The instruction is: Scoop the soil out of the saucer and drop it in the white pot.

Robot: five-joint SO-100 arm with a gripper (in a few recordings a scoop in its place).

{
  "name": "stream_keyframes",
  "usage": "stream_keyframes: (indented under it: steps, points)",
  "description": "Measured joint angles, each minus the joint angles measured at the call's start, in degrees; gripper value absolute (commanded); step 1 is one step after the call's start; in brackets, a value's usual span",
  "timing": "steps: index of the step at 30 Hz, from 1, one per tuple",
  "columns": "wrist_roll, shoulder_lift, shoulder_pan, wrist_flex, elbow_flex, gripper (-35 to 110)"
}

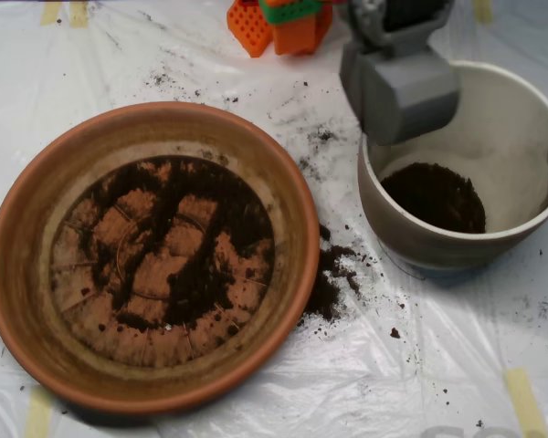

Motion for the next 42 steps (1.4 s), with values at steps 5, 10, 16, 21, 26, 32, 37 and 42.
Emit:
stream_keyframes:
  steps: [5, 10, 16, 21, 26, 32, 37, 42]
  points:
    - [-0.4, -1.4, -6.4, -0.2, 0.1, 28]
    - [-0.4, -1.4, -7.0, -1.8, 4.5, 34]
    - [-1.1, -1.1, -7.1, -2.3, 7.8, 35]
    - [-0.8, -1.1, -6.9, -2.3, 8.1, 35]
    - [1.7, -0.8, -6.4, 0.4, 5.7, 40]
    - [3.9, -0.8, -3.0, 3.7, -2.0, 42]
    - [4.3, -0.6, 3.9, 3.8, -2.5, 42]
    - [3.4, 3.0, 13.9, -1.7, 6.3, 44]
